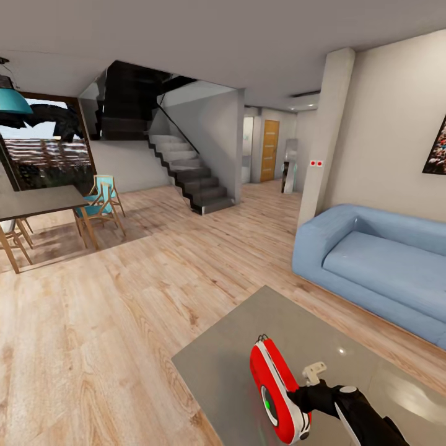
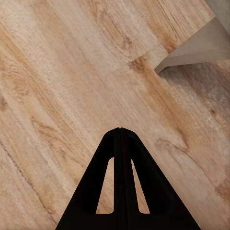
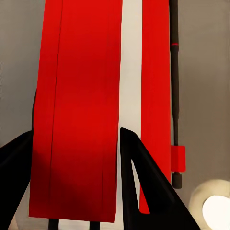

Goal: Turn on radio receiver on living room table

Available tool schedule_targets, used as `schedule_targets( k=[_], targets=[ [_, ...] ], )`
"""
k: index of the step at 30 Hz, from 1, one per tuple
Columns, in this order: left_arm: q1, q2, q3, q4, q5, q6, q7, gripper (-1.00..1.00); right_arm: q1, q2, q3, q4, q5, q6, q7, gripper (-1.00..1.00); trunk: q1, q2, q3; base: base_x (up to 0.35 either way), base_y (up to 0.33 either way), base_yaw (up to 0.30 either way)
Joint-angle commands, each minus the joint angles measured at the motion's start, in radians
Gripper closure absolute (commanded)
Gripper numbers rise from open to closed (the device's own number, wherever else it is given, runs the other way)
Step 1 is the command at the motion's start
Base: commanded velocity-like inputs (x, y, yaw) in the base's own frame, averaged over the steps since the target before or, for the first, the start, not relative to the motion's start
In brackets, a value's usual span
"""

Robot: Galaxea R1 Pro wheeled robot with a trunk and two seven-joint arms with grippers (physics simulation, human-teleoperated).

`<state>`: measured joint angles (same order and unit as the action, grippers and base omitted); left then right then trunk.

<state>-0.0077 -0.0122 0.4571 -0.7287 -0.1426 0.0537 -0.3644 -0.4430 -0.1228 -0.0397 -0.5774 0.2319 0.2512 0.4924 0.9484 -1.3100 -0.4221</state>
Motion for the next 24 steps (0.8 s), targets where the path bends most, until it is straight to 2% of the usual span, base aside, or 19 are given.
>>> schedule_targets(
  k=[1, 8, 20, 24],
  targets=[
    [0.0, 0.0, 0.0, 0.0, 0.0, 0.0, 0.0, 1.0, 0.0, 0.0, -0.001, 0.0, -0.006, -0.001, 0.0, 1.0, 0.0, 0.0, 0.0, 0.0, 0.0, 0.0],
    [0.0, 0.0, 0.0, 0.0, 0.0, 0.0, 0.0, 1.0, 0.0, 0.0, -0.002, 0.005, -0.006, -0.006, 0.0, 1.0, 0.0, 0.0, 0.0, 0.0, 0.0, 0.0],
    [0.0, -0.001, -0.001, 0.0, 0.0, -0.001, 0.001, 1.0, 0.0, 0.0, -0.002, 0.005, -0.006, -0.006, 0.0, 1.0, 0.046, -0.084, -0.038, 0.0, 0.0, 0.0],
    [0.0, -0.001, -0.002, 0.0, 0.0, -0.002, 0.001, 1.0, 0.0, 0.0, -0.002, 0.005, -0.006, -0.006, 0.0, 1.0, 0.046, -0.084, -0.038, 0.0, 0.0, 0.0]
  ],
)
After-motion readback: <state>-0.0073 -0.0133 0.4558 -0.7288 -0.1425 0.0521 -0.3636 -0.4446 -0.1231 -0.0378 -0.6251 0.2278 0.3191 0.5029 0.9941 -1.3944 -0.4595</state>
